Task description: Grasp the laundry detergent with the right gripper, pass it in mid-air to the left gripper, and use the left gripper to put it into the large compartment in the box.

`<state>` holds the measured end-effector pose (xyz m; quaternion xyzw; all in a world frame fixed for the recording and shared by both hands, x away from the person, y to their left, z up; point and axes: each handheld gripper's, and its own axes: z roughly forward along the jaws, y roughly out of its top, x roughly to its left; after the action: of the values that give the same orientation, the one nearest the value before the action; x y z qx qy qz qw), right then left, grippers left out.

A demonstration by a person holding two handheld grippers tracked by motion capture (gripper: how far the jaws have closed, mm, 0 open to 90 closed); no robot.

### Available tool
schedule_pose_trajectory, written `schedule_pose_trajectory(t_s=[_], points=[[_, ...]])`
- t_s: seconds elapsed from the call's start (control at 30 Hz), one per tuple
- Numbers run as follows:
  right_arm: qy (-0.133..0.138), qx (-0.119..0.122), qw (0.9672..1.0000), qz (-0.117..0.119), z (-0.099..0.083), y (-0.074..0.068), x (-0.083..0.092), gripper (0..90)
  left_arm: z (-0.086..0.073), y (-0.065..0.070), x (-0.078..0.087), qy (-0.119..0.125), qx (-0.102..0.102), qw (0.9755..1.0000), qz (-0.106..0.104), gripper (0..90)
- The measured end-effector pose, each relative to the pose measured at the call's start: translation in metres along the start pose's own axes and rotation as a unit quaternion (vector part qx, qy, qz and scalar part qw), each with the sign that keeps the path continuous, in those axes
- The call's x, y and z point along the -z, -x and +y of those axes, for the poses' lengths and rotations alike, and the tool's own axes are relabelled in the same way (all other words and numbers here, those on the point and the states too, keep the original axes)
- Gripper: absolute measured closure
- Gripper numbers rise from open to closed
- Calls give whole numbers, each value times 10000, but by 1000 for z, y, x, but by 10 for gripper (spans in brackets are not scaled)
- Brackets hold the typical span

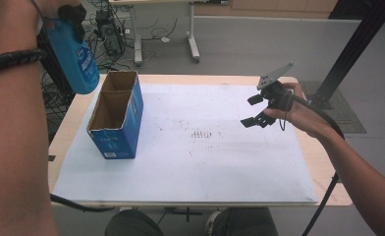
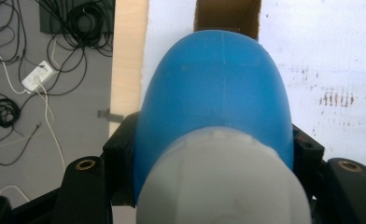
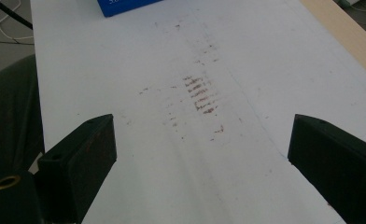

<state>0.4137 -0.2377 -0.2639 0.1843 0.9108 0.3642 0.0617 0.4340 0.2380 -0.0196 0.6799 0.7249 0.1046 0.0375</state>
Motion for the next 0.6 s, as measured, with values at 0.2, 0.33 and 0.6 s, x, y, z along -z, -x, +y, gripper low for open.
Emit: schedule_pose_trajectory(t_s=[0.2, 0.33, 0.6], points=[[-12, 5, 10000, -1, -1, 0, 0, 79, -2, -4, -6, -6, 117, 9999, -59, 372], [-26, 8, 10000, -15, -1, -1, 1, 79, -2, -4, -8, -13, 142, 9999, -79, 372], [-62, 50, 10000, -19, 0, -2, 2, 79, -1, -1, -15, -27, 121, 9999, -103, 372]])
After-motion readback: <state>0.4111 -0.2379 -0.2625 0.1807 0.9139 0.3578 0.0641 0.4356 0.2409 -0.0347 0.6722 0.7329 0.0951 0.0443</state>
